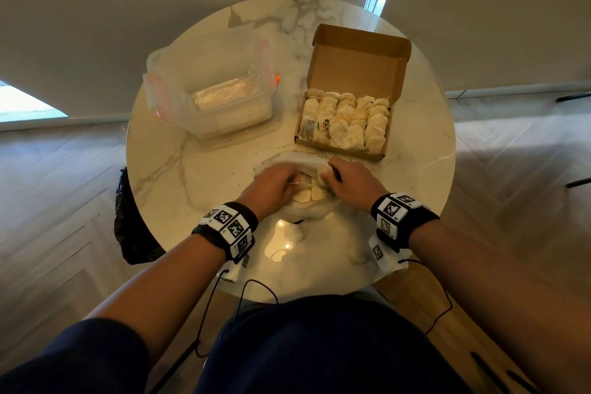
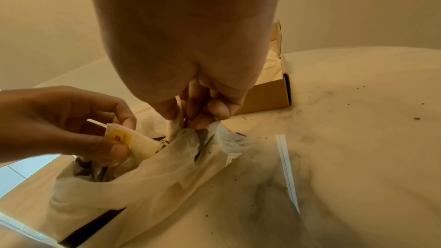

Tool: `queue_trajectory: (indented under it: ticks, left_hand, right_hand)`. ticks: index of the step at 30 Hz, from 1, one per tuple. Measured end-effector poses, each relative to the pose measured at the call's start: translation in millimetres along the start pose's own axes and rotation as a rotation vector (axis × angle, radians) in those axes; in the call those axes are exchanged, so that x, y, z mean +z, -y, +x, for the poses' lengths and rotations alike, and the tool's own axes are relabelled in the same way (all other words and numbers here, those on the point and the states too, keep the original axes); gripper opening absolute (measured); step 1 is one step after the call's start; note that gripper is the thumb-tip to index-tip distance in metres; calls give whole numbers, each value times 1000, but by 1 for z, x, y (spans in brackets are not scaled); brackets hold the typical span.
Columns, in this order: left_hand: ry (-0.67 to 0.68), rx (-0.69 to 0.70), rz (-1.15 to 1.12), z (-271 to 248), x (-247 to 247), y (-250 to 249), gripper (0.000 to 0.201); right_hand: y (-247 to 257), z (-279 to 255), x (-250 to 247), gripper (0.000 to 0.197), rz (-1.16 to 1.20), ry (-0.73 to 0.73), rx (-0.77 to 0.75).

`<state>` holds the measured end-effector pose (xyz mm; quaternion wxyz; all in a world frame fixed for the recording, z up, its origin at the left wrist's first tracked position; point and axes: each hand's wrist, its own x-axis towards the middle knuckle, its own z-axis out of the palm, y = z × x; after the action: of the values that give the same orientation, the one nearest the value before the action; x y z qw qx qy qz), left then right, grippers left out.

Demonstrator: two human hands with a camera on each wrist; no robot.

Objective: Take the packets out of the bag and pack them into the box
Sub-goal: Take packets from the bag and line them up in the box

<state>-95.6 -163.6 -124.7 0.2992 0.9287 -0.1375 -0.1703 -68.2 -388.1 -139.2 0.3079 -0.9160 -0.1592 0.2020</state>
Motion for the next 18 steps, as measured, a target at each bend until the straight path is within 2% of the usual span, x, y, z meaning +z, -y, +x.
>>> queue_trajectory:
  ticks: [4,8,10,12,15,18]
  left_hand:
    - [38,49,-14,-8,-10,2,9]
    - [82,209,-24,-9,-19,-3,19]
    - [52,275,-37,-9,-25,-8,20]
    - [13,254,-62,-8,-30,-13,25]
    - [-23,143,-98,-4,-36,-18,36]
    - [-4,199,-3,0,-38,-19,28]
  right_hand:
    - [3,-2,-2,24,19,-28,9]
    - [9,-1,-6,19,68,-35,-28]
    - [12,-1,-7,18,96,-31,-52]
    - [14,-2,-7,14,99,-21,-95]
    - [17,-4,-7,8,102,-22,-142]
    - [20,-7,-9,12,100,-29,-143]
